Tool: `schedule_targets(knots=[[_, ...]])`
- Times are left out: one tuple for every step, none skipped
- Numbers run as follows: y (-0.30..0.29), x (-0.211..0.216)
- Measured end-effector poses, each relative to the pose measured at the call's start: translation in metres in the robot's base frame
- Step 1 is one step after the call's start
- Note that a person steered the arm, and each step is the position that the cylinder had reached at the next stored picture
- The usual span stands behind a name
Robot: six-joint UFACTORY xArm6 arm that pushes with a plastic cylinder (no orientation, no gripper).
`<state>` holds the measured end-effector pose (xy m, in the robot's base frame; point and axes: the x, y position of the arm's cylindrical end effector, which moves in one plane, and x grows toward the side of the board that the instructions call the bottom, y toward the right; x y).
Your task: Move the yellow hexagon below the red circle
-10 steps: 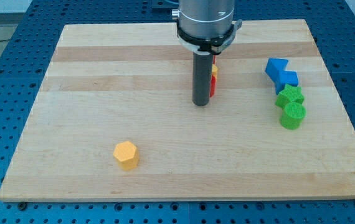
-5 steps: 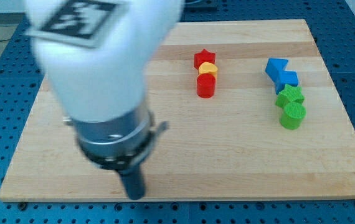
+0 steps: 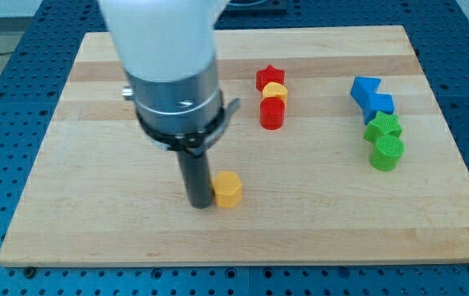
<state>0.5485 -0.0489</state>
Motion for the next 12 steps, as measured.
schedule_targets(knots=[[0.031, 0.002], [0.058, 0.010], [0.080, 0.014], [0.087, 0.013], [0.089, 0.002], [0.089, -0.016], [0.087, -0.019], [0.058, -0.015], [0.049, -0.016], [0.062, -0.020], [0.063, -0.026], [0.065, -0.026]])
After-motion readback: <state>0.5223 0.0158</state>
